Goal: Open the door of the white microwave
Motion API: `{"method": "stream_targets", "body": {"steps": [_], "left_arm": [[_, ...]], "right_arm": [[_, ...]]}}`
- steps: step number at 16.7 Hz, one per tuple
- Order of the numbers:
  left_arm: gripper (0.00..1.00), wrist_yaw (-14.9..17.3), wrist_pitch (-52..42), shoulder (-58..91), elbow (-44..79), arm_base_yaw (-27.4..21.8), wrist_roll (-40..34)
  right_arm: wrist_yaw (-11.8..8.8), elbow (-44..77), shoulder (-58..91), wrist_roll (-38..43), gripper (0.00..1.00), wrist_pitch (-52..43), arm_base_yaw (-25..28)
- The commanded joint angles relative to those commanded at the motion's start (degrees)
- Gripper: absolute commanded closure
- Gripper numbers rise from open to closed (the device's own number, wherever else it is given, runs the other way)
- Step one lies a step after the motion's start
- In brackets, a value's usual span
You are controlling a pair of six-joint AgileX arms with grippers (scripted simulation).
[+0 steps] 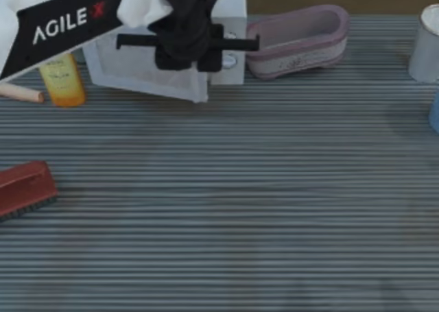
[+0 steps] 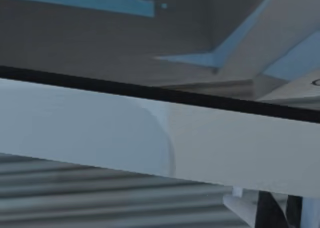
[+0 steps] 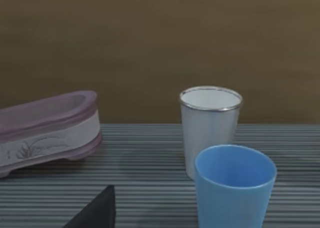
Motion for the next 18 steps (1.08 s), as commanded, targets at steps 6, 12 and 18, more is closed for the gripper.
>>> {"method": "stream_targets", "body": {"steps": [6, 12, 18], "left_arm": [[1.0, 2.3, 3.16, -4.41, -6.23, 0.99, 5.01], [1.0, 2.31, 3.2, -4.45, -6.25, 1.0, 5.03], [1.0, 2.31, 3.2, -4.45, -6.25, 1.0, 5.03]], "right_arm": [[0.0, 0.0, 0.0, 0.0, 0.0, 0.0, 0.0], [0.0, 0.0, 0.0, 0.0, 0.0, 0.0, 0.0], [0.0, 0.0, 0.0, 0.0, 0.0, 0.0, 0.0]]}}
